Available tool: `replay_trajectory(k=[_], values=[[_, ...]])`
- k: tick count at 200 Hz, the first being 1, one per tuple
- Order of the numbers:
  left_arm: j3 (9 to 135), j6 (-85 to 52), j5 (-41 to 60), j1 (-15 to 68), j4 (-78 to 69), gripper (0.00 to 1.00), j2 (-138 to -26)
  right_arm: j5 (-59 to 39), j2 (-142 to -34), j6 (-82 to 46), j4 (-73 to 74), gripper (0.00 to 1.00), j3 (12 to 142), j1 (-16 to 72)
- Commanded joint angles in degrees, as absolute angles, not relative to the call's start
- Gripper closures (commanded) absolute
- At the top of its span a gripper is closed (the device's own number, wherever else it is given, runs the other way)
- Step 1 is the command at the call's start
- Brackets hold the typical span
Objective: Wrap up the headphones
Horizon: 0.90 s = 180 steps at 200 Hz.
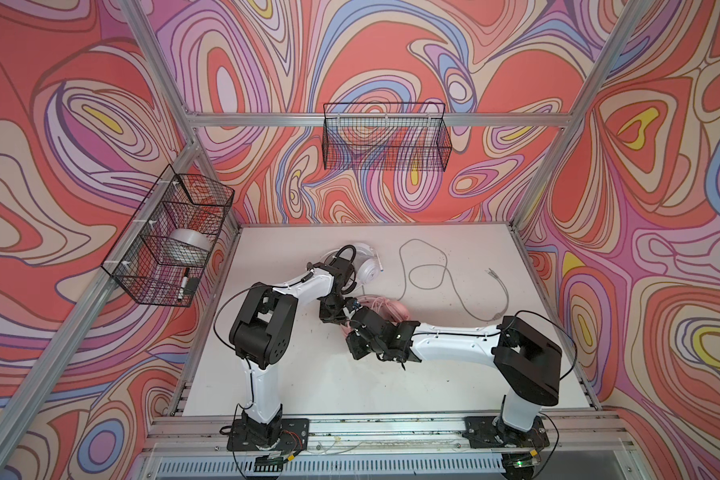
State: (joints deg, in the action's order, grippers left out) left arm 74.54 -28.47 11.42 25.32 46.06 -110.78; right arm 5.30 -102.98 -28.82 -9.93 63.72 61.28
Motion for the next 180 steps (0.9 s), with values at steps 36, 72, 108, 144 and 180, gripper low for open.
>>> replay_trajectory(k=[36,72,108,144,180], values=[[73.6,-28.0,13.4,24.2,47.2,1.00,-111.3,6.6,-104.1,-30.4,-17.0,0.80,63.5,61.3],[73.7,-28.1,13.9,24.2,46.9,1.00,-111.5,5.9,-103.7,-30.7,-16.4,0.80,62.5,61.3],[73.5,-28.1,14.0,24.2,47.0,1.00,-111.2,7.5,-106.3,-29.3,-17.8,0.81,65.8,61.3],[72.9,-28.1,13.9,24.2,46.9,1.00,-110.8,8.3,-106.3,-29.9,-17.2,0.87,65.6,60.2],[72.5,-28.4,13.9,24.1,46.7,1.00,-110.8,7.4,-103.0,-31.4,-13.5,0.92,62.1,58.6]])
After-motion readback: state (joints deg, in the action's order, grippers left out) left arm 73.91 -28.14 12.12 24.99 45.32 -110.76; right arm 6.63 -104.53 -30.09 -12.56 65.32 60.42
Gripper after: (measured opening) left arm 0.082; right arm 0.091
